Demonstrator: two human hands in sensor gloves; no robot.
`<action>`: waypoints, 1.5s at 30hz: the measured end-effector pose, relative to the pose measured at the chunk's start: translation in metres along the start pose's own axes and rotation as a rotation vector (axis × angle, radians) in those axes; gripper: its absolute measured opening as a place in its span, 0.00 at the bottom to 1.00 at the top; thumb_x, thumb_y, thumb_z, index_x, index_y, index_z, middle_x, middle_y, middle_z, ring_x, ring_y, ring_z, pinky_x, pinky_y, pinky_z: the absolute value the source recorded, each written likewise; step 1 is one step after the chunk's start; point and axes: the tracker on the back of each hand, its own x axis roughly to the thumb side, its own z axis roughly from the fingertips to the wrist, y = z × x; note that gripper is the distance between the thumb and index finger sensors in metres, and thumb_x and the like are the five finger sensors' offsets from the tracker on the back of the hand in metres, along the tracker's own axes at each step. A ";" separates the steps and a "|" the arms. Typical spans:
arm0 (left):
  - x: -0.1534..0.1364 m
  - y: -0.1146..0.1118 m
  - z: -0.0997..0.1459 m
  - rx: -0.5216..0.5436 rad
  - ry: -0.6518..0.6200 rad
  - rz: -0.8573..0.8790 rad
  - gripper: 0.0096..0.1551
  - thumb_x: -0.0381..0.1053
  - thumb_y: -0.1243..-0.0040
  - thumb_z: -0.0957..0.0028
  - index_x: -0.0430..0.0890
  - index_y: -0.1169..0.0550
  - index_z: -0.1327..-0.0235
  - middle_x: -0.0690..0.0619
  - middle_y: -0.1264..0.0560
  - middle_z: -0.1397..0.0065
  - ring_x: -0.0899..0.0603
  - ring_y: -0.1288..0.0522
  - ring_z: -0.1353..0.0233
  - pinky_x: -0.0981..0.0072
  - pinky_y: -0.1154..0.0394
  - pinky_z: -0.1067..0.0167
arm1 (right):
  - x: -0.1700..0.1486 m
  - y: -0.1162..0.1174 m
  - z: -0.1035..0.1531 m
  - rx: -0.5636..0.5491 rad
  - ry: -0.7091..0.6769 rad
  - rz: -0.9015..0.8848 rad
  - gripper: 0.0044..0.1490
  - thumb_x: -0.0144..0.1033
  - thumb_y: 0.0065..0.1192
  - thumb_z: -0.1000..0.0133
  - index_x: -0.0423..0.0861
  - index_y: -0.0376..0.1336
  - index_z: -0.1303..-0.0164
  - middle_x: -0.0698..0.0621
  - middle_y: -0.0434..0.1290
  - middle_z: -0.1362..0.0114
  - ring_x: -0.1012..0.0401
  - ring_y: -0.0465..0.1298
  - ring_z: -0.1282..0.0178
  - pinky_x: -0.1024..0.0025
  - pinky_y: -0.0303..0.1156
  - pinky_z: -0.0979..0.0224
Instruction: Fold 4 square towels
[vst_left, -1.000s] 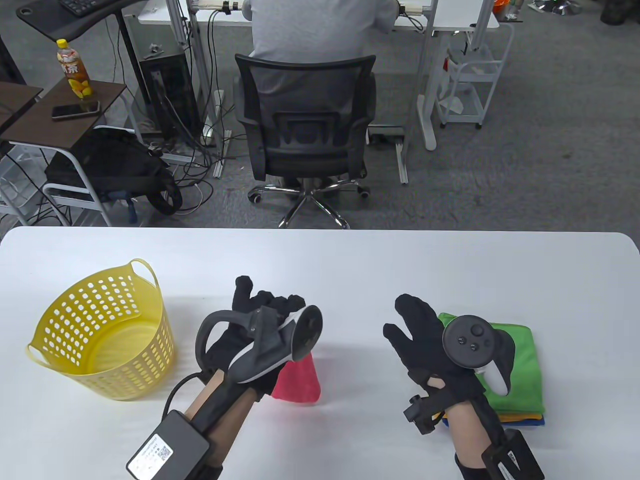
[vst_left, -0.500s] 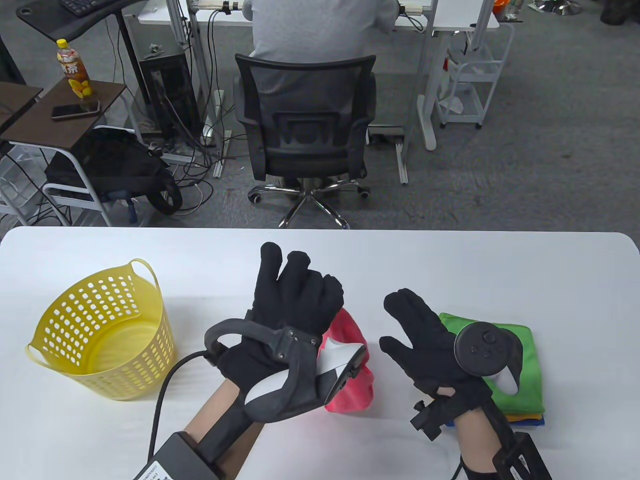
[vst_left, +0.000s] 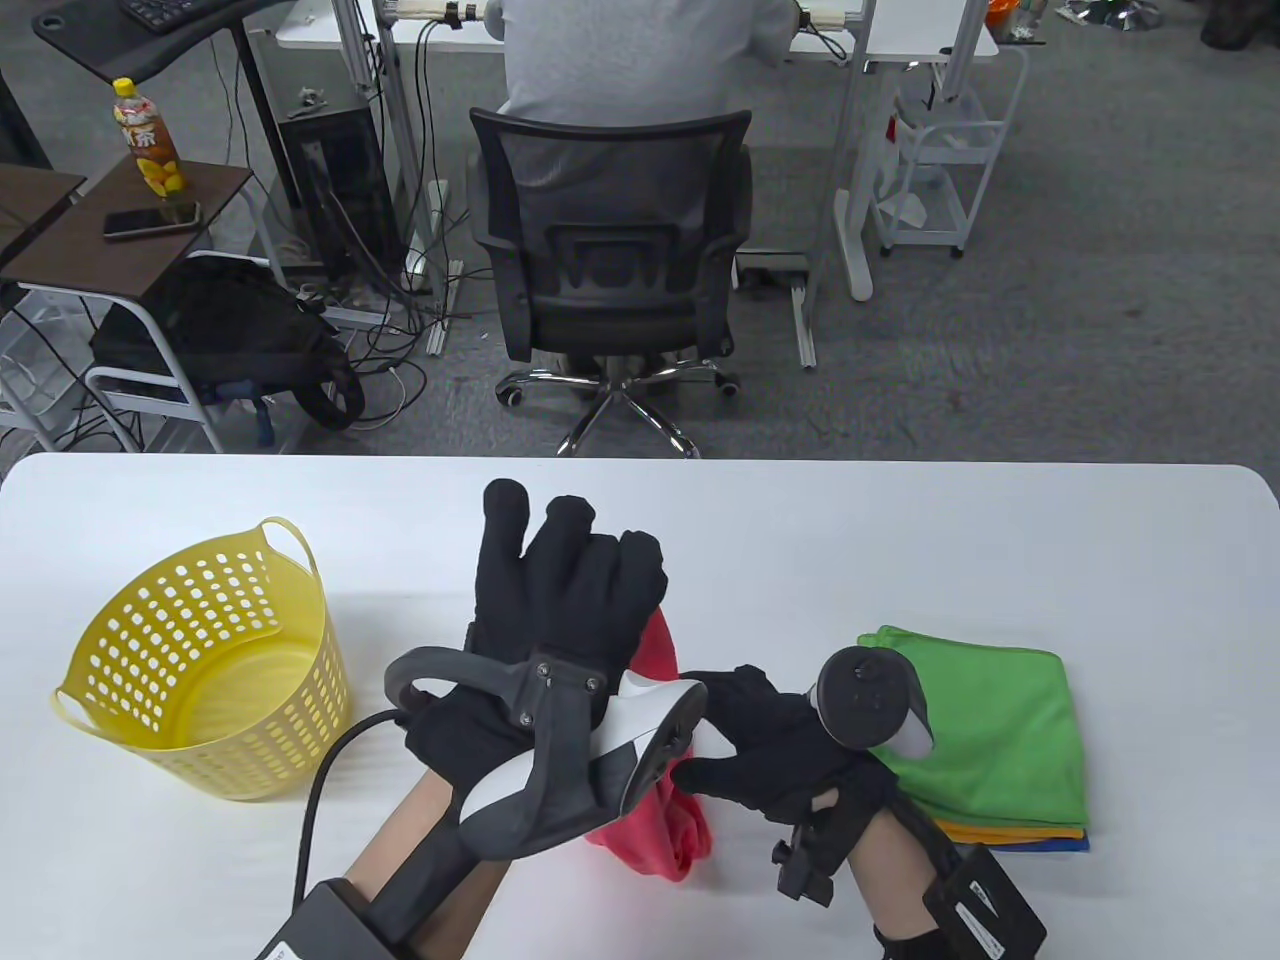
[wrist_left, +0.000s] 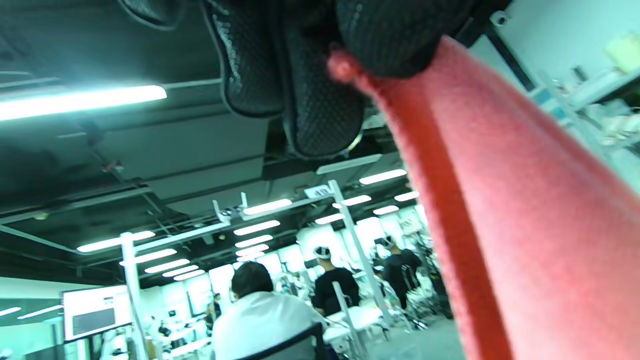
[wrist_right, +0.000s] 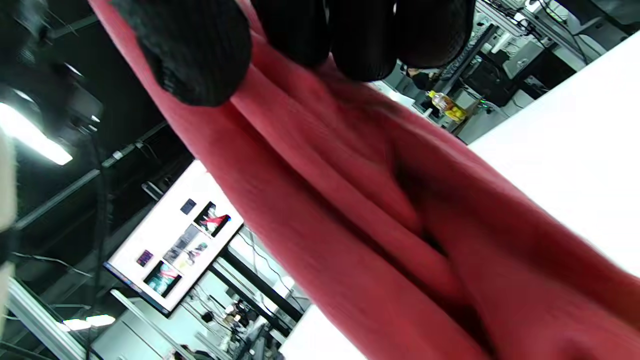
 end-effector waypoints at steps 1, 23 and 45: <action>-0.002 0.002 0.000 0.008 0.010 0.006 0.22 0.55 0.40 0.47 0.61 0.20 0.39 0.62 0.14 0.40 0.49 0.22 0.24 0.41 0.41 0.15 | -0.002 0.003 -0.002 0.019 0.023 0.027 0.37 0.44 0.70 0.45 0.42 0.65 0.27 0.33 0.66 0.20 0.34 0.63 0.23 0.16 0.37 0.36; -0.124 0.001 0.011 -0.021 0.435 0.016 0.22 0.54 0.41 0.47 0.60 0.21 0.38 0.60 0.15 0.39 0.47 0.22 0.23 0.39 0.41 0.16 | -0.080 0.014 -0.008 0.052 0.477 0.378 0.28 0.40 0.68 0.44 0.42 0.72 0.36 0.31 0.64 0.18 0.34 0.63 0.22 0.17 0.37 0.34; -0.169 -0.050 0.063 -0.249 0.473 0.126 0.22 0.54 0.40 0.47 0.61 0.21 0.38 0.60 0.16 0.37 0.46 0.24 0.22 0.38 0.41 0.17 | -0.084 0.016 0.002 0.398 0.476 0.264 0.28 0.36 0.73 0.48 0.46 0.73 0.36 0.34 0.74 0.33 0.49 0.77 0.46 0.24 0.54 0.30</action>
